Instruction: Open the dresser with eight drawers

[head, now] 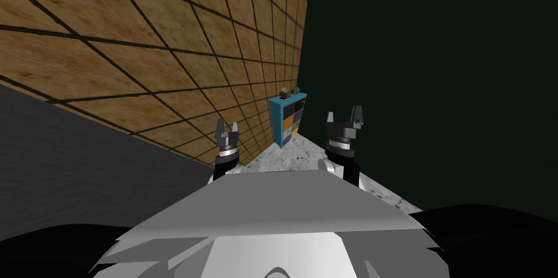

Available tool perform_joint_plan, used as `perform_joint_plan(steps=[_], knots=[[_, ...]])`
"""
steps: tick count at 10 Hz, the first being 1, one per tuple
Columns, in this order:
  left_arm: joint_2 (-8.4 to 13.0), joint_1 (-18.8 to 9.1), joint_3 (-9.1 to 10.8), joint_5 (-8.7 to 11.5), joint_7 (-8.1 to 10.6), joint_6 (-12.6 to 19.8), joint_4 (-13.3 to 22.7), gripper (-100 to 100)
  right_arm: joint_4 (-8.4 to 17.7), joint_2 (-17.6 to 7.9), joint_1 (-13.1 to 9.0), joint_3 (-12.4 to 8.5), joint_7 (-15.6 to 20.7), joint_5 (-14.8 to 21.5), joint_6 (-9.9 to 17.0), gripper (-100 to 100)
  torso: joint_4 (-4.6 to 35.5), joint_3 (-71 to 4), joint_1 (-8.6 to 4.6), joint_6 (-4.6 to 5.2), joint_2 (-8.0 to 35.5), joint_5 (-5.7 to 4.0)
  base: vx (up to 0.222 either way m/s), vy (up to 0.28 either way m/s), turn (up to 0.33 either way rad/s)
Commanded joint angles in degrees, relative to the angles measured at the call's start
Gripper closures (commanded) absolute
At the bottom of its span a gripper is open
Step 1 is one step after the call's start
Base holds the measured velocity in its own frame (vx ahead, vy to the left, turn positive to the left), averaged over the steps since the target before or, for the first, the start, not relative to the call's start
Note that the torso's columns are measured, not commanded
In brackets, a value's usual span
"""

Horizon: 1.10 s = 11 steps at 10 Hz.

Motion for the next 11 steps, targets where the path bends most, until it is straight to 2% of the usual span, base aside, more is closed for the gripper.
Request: perform_joint_plan(steps=[1, 9, 10, 11], knots=[[0.0, 0.0, 0.00, 0.0, 0.00, 0.0, 0.0, 0, 0.0, 0.0, 0.0, 0.0, 0.0, 0.0, 0.0, 0, 2.3, -4.7, 0.00, 0.00, 2.3, 0.00, 0.000, 0.000, 0.000], [0.0, 0.0, 0.00, 0.0, 0.00, 0.0, 0.0, 0, 0.0, 0.0, 0.0, 0.0, 0.0, 0.0, 0.0, 0, 35.4, -70.7, 0.00, 0.00, 35.4, 0.00, 0.000, 0.000, 0.000], [0.0, 0.0, 0.00, 0.0, 0.00, 0.0, 0.0, 0, 0.4, -2.3, 0.1, -0.1, -0.3, -1.0, 0.5, -100, 39.6, -79.2, 0.00, 0.00, 39.6, 0.00, 0.017, 0.000, 0.017], [0.0, 0.0, 0.00, 0.0, 0.00, 0.0, 0.0, 0, 0.7, -3.9, 0.2, -0.2, -0.7, -2.0, 1.1, -100, 41.5, -83.2, -0.01, 0.00, 41.5, 0.00, 0.029, 0.000, 0.026]])
